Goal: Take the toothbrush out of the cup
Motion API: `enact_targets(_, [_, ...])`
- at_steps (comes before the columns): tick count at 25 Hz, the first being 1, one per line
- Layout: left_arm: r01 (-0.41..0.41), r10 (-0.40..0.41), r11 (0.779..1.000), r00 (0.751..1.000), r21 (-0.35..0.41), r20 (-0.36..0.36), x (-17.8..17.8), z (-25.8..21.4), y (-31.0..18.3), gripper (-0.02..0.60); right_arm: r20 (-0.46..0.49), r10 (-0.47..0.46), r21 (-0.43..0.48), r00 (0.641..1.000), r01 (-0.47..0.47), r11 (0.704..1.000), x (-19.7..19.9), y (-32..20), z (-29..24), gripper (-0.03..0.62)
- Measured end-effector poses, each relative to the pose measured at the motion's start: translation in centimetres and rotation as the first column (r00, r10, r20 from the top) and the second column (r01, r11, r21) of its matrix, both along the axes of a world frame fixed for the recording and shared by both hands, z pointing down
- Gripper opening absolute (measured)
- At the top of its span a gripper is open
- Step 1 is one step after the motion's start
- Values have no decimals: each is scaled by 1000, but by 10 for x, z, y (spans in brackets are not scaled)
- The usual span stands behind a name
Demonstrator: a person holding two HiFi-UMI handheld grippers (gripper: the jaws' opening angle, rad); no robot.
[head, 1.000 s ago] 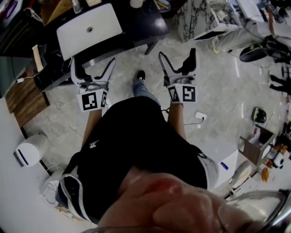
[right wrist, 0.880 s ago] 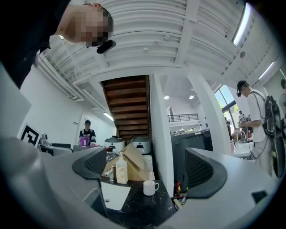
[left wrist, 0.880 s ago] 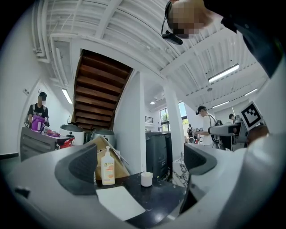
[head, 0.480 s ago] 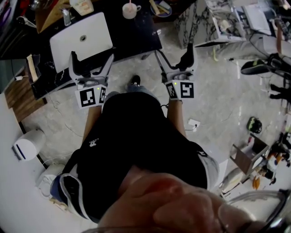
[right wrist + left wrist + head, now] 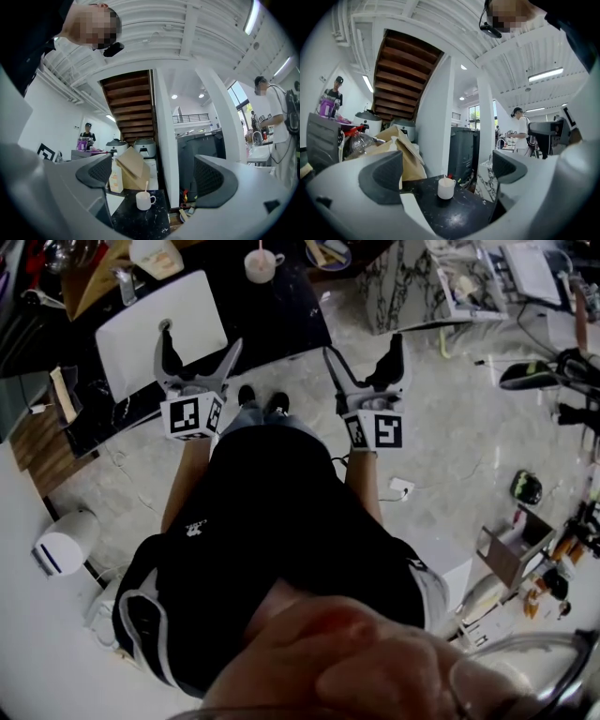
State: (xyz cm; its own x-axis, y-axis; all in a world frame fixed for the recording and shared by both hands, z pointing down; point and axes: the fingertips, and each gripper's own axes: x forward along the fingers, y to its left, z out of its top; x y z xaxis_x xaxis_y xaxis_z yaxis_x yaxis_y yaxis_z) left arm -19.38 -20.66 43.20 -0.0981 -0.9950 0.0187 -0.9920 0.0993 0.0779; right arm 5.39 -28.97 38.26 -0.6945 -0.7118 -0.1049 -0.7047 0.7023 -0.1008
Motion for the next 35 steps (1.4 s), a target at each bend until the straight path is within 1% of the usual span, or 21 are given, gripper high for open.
enact_targets(3, [-59, 55, 997, 996, -53, -71, -7, 34, -40, 580, -5, 51, -3, 999, -51, 999, 9, -3, 0, 528])
enact_targets(7, [-134, 123, 981, 989, -142, -81, -9, 73, -91, 578, -19, 111, -18, 994, -111, 994, 17, -7, 6, 528])
enact_targets(11, [-177, 154, 962, 981, -208, -118, -10, 104, -134, 578, -22, 148, -32, 989, -148, 988, 20, -11, 10, 526])
enact_targets(16, [-206, 179, 939, 976, -274, -122, -10, 137, -177, 578, -38, 167, -45, 985, -169, 985, 19, -15, 15, 528])
enact_targets(21, [-230, 197, 914, 972, -335, -132, -12, 166, -218, 578, -32, 192, -56, 981, -194, 979, 22, -21, 17, 528])
enact_targets(26, [-237, 190, 884, 970, -403, -152, -24, 197, -251, 577, -45, 215, -73, 976, -217, 973, 28, -24, 25, 528])
enact_targets(31, [-245, 182, 866, 967, -437, -181, -35, 207, -280, 552, -59, 239, -90, 969, -244, 966, 34, -30, 32, 528])
enact_targets(35, [-264, 194, 844, 962, -467, -193, -34, 214, -298, 518, -56, 258, -98, 964, -263, 960, 39, -33, 34, 528])
